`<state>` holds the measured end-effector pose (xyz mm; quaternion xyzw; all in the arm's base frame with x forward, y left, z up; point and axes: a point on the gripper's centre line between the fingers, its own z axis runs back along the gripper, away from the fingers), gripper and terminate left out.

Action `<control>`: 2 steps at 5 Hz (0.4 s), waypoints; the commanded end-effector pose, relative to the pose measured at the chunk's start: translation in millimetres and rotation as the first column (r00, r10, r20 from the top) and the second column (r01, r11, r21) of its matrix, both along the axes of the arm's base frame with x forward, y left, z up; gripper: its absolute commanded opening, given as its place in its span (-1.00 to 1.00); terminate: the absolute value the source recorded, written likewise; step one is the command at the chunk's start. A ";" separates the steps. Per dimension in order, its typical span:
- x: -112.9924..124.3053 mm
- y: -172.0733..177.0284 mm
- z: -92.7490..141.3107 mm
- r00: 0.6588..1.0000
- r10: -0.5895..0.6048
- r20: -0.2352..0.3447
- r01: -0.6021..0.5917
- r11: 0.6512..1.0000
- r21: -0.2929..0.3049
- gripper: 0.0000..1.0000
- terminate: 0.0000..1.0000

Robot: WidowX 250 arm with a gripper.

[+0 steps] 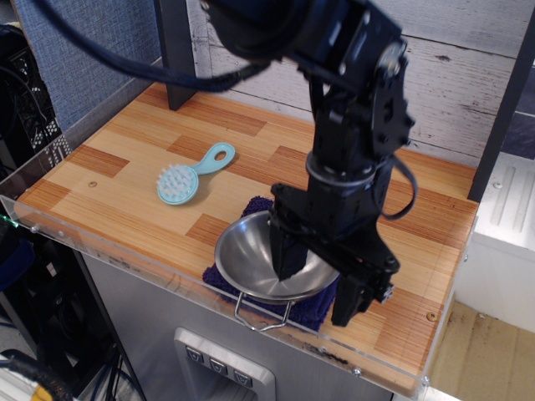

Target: Move the bowl to the left side of the blue brush.

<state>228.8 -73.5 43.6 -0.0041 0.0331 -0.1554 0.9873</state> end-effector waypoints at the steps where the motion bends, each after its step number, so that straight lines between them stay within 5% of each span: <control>1: 14.5 5.5 -25.1 1.000 0.006 -0.020 -0.006 1.000 0.028 1.00 -1.00; 2: 14.4 2.7 -27.0 1.000 -0.005 -0.016 0.006 0.999 0.049 -1.00 -1.00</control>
